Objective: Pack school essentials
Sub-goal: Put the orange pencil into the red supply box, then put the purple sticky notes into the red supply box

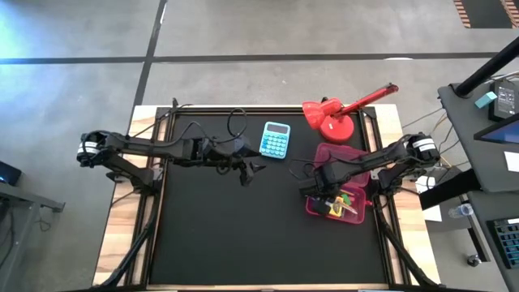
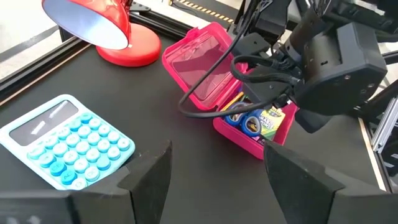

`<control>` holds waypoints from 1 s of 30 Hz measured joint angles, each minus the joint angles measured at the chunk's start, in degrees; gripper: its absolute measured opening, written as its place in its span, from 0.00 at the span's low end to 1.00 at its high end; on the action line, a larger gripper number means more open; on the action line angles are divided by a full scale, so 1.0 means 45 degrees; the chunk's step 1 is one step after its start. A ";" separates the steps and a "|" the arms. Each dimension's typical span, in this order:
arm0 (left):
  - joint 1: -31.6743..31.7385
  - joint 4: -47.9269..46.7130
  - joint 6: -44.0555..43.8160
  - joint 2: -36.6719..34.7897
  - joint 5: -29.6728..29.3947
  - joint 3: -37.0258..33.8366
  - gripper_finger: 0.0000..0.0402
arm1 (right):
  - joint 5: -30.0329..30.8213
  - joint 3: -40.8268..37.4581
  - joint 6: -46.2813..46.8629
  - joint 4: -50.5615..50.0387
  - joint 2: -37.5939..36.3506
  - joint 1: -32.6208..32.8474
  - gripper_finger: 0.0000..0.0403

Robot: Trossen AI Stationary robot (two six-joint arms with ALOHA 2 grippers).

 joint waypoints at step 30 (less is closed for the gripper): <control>0.0017 0.0005 0.0002 -0.0005 -0.0005 0.0000 0.58 | 0.0232 0.0590 0.0812 0.0306 -0.0019 0.0000 0.44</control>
